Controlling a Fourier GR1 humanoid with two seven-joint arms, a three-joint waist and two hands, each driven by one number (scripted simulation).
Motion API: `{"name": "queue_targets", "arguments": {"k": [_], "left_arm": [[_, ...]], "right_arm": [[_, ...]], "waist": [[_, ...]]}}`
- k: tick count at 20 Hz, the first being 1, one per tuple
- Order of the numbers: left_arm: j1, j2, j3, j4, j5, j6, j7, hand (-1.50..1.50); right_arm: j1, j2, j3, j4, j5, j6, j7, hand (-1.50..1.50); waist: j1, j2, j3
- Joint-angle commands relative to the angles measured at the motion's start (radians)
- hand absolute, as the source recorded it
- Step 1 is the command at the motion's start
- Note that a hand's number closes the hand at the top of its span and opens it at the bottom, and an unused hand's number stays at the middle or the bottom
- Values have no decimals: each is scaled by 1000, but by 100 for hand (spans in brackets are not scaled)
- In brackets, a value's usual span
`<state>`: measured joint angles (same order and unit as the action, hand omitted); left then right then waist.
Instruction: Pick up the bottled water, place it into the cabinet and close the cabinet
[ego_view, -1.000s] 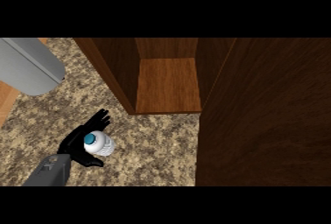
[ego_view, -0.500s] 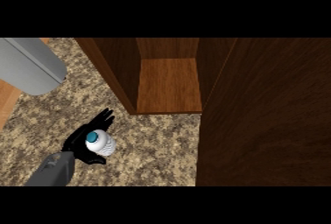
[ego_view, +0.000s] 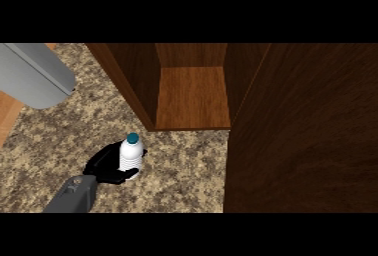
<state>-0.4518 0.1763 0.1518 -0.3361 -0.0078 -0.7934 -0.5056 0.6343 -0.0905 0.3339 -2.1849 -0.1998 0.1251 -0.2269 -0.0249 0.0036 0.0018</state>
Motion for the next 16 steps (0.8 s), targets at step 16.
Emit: {"name": "queue_targets", "arguments": {"k": [16], "left_arm": [[127,7,194,-80,206,176,-186,150]], "right_arm": [[40,3,-1,29,16,-22,-46,-150]], "waist": [[39,-6,-2]]}}
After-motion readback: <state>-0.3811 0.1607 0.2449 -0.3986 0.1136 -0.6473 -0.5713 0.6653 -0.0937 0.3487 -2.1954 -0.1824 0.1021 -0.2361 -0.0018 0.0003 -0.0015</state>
